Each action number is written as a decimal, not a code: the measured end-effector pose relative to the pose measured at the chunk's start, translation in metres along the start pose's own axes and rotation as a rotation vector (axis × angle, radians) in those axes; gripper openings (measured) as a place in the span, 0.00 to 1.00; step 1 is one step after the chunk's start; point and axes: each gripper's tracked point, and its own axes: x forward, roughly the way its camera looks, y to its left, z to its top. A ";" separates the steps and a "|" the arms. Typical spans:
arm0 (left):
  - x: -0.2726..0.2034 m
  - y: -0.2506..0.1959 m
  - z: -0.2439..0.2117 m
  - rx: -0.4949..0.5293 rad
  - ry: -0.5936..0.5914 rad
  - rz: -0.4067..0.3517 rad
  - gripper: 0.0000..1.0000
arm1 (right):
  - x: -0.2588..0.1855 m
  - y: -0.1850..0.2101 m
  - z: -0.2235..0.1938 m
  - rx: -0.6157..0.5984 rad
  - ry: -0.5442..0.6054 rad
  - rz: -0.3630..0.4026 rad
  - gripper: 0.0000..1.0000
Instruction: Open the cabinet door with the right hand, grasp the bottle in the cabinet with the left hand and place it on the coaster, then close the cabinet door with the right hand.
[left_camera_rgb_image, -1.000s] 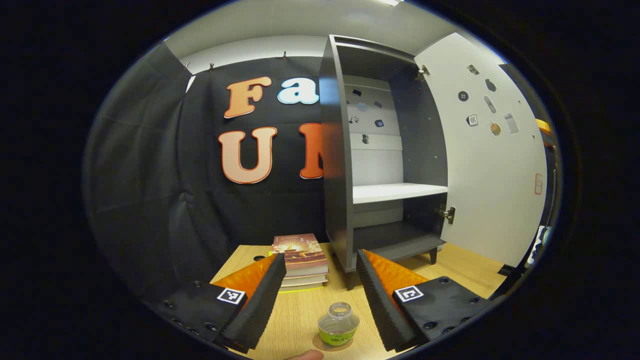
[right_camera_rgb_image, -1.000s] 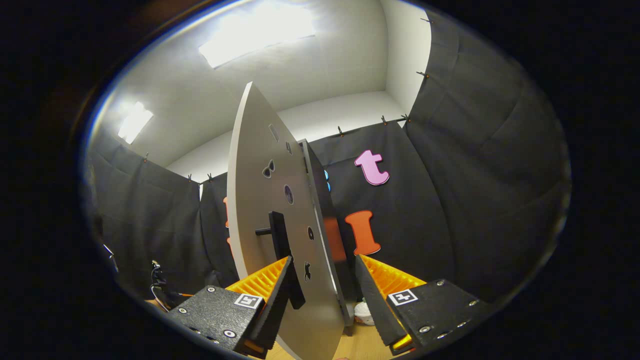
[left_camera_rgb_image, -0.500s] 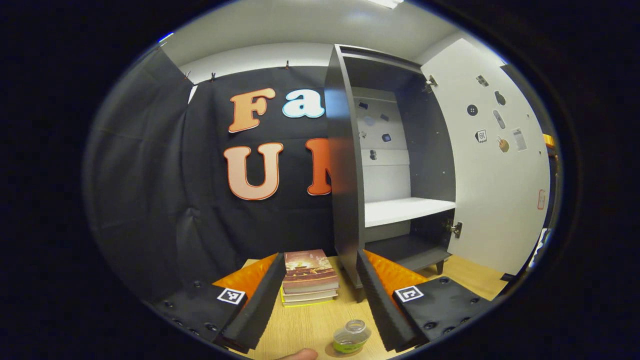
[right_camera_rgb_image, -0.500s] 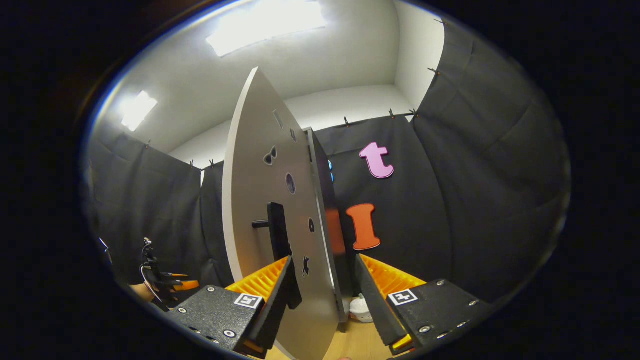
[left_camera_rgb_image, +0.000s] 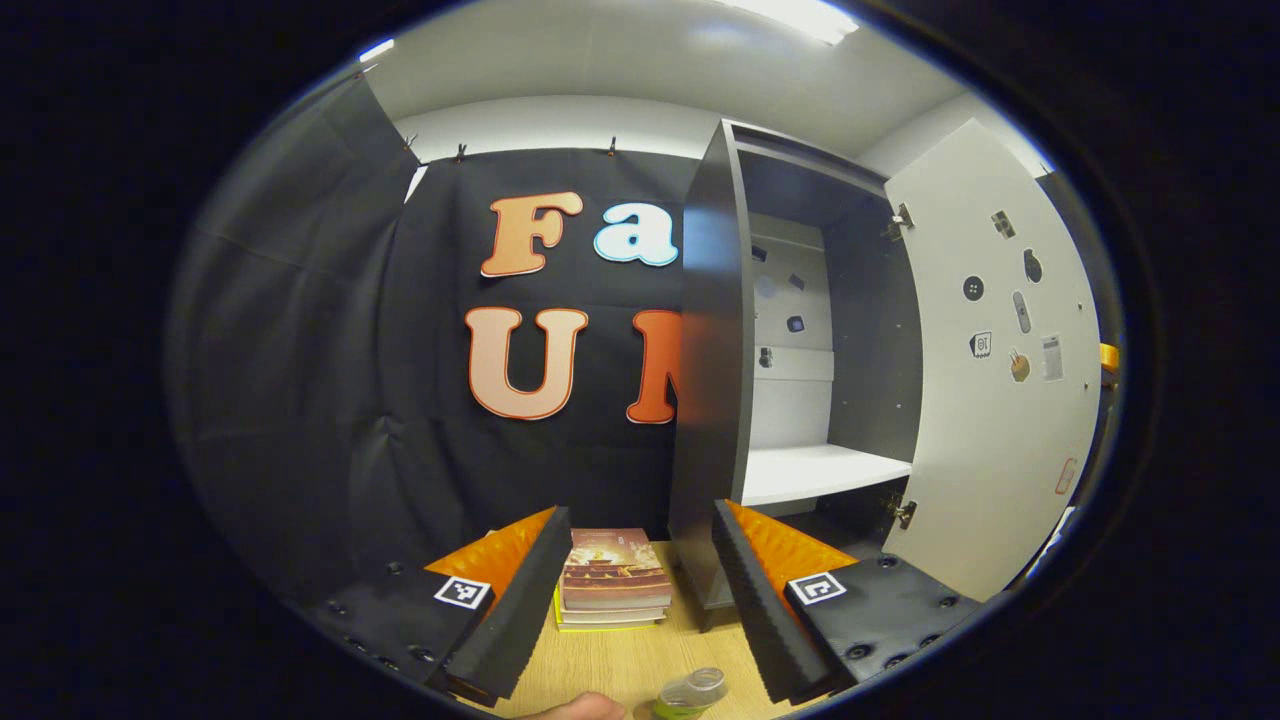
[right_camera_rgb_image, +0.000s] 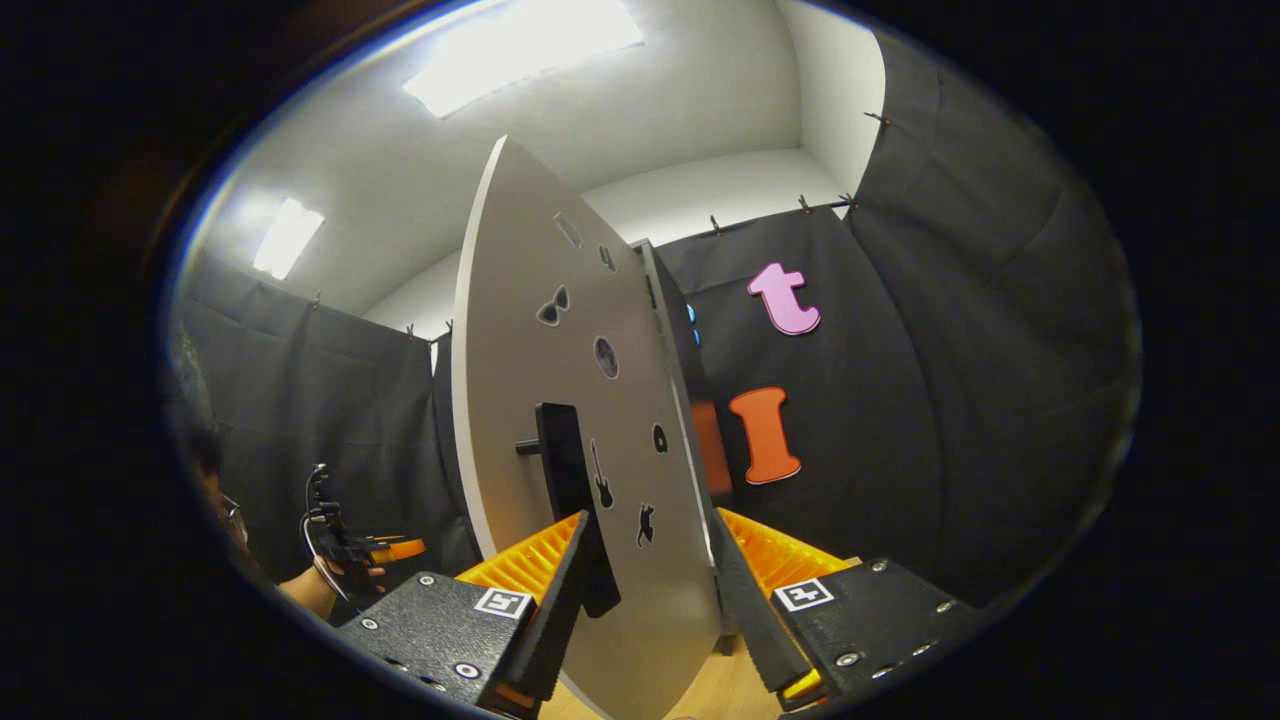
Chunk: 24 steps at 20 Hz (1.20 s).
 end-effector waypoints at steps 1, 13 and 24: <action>0.001 0.001 0.002 0.006 0.001 0.008 0.93 | 0.003 0.010 -0.003 -0.002 0.004 0.020 0.74; 0.000 -0.007 0.009 -0.013 -0.040 0.005 0.93 | 0.059 0.083 -0.032 0.109 0.063 0.194 0.74; -0.001 0.029 -0.002 0.001 -0.061 0.050 0.93 | 0.109 0.116 -0.044 0.113 0.141 0.329 0.74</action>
